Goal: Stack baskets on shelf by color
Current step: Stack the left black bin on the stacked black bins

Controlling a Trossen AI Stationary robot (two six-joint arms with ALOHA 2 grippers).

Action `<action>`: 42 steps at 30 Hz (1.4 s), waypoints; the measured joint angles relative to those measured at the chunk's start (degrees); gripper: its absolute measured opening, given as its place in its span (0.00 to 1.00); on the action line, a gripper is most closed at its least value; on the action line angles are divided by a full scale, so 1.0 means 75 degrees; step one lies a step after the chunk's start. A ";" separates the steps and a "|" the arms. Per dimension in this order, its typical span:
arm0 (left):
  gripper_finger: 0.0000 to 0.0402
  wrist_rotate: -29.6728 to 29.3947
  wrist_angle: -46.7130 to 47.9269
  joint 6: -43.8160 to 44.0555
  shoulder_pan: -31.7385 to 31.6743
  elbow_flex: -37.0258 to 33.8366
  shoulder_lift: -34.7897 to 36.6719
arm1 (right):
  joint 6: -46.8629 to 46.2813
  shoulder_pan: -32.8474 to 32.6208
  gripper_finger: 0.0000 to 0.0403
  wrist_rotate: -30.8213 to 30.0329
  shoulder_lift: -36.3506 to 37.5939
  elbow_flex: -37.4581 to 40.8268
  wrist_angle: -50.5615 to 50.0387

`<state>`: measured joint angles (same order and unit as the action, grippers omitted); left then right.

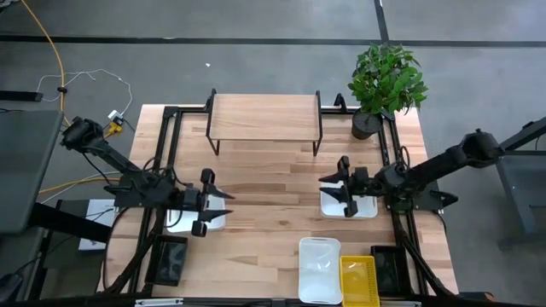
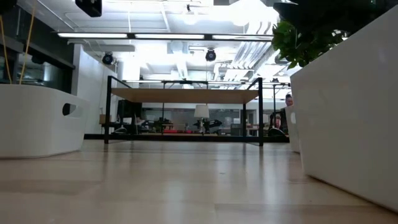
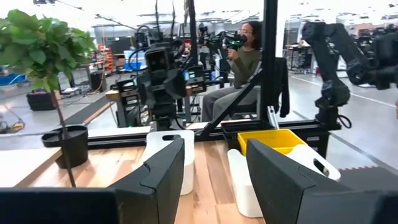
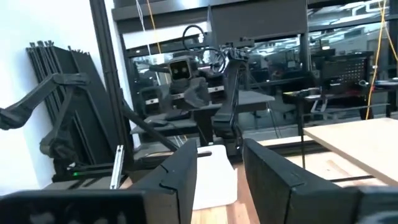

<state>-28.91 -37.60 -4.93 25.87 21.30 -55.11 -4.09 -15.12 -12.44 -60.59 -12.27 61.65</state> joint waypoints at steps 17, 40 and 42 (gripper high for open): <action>0.40 0.0672 -0.0411 0.0992 -0.0312 0.0000 -0.0141 | 0.0091 -0.0084 0.29 -0.0148 -0.0581 -0.0664 -0.0874; 0.40 0.2181 0.9342 0.4304 0.2179 0.5296 -0.3107 | 0.0197 -0.0084 0.29 -0.0320 -0.0587 -0.0669 -0.1072; 0.40 0.2208 1.0061 0.5016 0.2402 0.5491 -0.3230 | 0.0188 -0.0084 0.29 -0.0319 -0.0587 -0.0670 -0.1072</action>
<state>-12.35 37.85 32.69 43.89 62.48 -79.33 -2.68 -15.75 -14.83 -64.99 -17.30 53.60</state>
